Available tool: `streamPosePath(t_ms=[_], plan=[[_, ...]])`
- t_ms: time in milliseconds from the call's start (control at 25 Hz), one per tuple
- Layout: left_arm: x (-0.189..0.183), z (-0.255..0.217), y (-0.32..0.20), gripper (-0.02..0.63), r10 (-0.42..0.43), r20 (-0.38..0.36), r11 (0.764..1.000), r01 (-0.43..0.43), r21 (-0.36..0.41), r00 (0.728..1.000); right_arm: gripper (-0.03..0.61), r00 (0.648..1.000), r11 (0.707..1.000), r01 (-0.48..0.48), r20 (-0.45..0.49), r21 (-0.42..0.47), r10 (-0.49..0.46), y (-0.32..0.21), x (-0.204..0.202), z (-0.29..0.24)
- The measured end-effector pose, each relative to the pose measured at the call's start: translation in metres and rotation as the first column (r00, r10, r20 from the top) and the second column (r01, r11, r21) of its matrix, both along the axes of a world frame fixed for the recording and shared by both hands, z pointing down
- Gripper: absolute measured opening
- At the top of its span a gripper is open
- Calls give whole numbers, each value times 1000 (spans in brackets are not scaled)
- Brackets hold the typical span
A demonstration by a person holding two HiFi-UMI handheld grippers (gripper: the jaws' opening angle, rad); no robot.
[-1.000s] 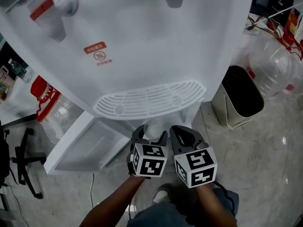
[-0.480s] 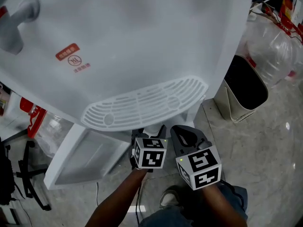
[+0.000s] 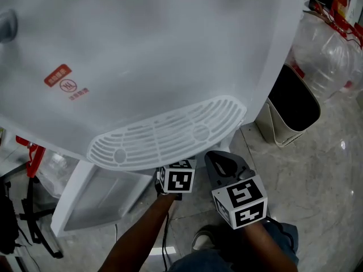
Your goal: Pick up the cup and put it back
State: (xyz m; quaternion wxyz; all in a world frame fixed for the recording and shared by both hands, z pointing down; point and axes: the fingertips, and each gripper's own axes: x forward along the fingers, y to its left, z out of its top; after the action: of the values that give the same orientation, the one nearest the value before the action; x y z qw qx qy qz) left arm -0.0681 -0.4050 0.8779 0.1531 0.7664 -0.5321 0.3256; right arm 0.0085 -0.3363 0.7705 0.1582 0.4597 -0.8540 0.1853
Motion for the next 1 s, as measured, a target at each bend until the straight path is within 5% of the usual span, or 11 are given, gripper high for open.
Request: streamPosePath(t_ms=[1000], plan=[[1, 12, -16, 295, 2, -18, 1000, -1, 15, 1000, 21, 1000, 998, -17, -19, -53, 16, -4, 14, 20]])
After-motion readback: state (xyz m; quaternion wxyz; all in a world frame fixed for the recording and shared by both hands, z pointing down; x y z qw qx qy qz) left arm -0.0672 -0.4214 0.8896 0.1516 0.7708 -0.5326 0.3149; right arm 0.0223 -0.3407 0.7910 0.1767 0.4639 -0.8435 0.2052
